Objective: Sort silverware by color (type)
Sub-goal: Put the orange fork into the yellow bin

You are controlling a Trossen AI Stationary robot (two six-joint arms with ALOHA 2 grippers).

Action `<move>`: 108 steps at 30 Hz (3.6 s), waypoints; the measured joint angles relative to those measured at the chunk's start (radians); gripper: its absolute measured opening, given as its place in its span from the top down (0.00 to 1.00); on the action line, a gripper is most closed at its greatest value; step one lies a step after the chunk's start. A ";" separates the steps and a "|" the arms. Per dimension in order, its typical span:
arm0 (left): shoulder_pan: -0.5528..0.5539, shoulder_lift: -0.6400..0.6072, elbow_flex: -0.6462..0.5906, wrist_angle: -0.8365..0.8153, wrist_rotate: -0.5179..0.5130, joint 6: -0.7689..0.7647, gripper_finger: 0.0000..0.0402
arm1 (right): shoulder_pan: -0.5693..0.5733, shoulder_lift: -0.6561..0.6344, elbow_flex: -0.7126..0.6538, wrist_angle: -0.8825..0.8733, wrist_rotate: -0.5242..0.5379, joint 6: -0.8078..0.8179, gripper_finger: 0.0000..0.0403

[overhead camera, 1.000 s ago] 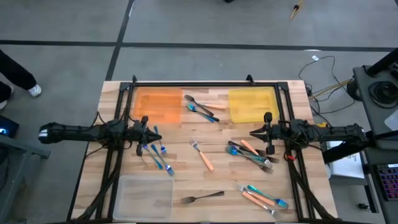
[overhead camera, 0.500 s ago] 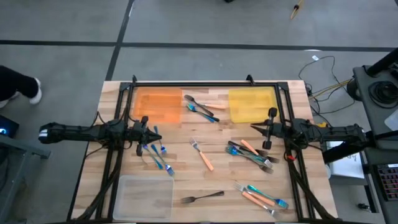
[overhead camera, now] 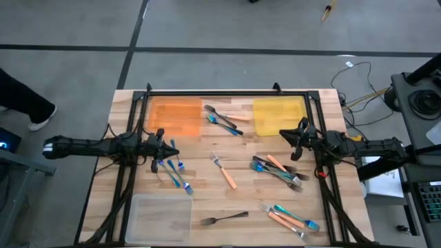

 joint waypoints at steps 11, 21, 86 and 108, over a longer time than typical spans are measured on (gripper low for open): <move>0.000 0.000 0.000 0.000 0.000 0.000 1.00 | 0.001 0.046 0.000 -0.013 -0.007 0.076 0.94; 0.000 0.000 0.000 0.000 0.000 0.000 1.00 | -0.004 0.136 0.039 -0.033 0.103 0.106 0.86; 0.000 0.002 0.000 0.000 0.000 0.000 1.00 | -0.001 1.171 0.871 -1.078 -0.335 0.552 0.56; 0.000 0.003 0.000 0.000 0.000 0.000 1.00 | -0.001 1.327 0.871 -1.041 -0.375 0.475 0.56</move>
